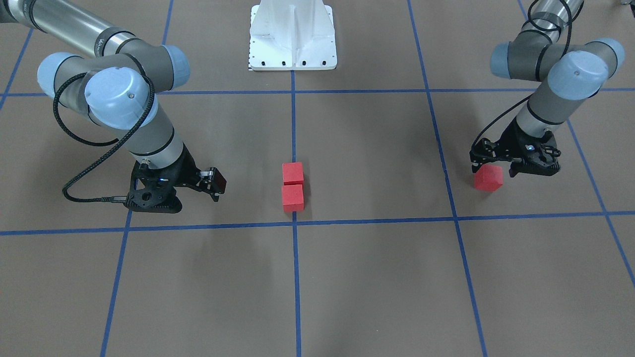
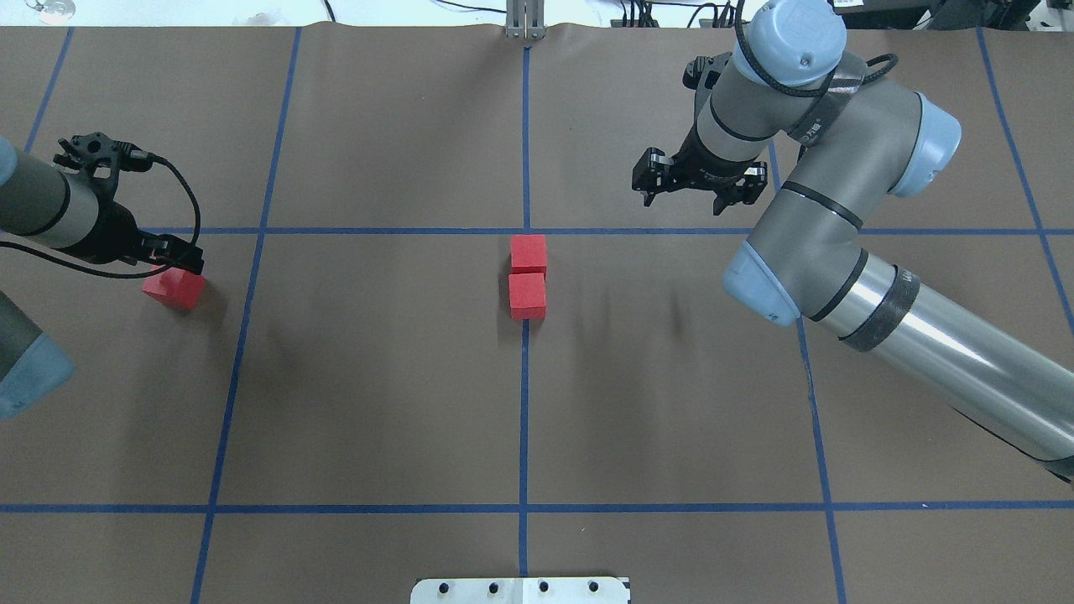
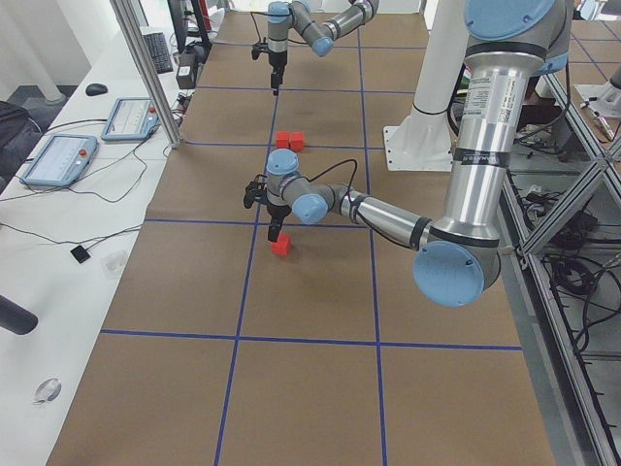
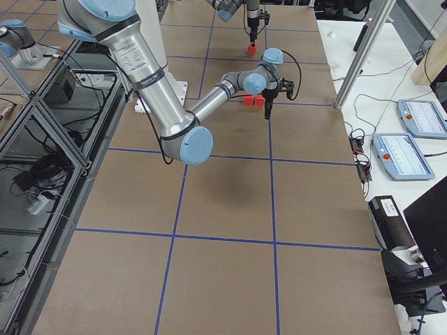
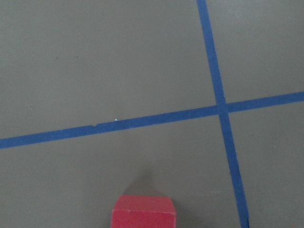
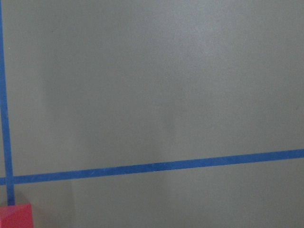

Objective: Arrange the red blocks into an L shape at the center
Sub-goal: 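Grasp the remaining red cube with the left gripper while the right arm draws back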

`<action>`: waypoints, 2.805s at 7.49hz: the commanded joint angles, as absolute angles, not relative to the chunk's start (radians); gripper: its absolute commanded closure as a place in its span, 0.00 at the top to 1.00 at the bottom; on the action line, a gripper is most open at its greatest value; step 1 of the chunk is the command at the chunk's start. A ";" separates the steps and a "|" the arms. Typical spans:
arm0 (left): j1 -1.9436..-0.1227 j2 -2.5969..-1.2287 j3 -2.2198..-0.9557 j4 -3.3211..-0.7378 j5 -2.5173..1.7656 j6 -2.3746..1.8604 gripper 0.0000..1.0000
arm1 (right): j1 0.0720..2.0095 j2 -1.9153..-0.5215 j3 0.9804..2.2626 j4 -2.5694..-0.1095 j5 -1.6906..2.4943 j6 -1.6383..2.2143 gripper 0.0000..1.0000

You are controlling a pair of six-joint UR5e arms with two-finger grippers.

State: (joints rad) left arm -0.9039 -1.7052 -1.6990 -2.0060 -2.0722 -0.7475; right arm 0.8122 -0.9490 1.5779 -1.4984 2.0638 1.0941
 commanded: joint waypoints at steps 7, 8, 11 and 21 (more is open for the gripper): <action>-0.861 -1.709 -1.638 -2.023 -2.039 -0.749 1.00 | 0.811 -0.954 1.569 -1.493 2.059 1.095 0.99; -0.854 -1.709 -1.638 -2.023 -2.031 -0.749 1.00 | 0.811 -0.954 1.569 -1.493 2.059 1.095 0.99; -0.854 -1.706 -1.597 -2.074 -2.029 -0.739 0.93 | 0.810 -0.954 1.569 -1.491 2.056 1.097 0.99; -0.856 -1.730 -1.574 -2.088 -2.031 -0.735 0.86 | 0.792 -0.953 1.568 -1.488 2.048 1.112 0.99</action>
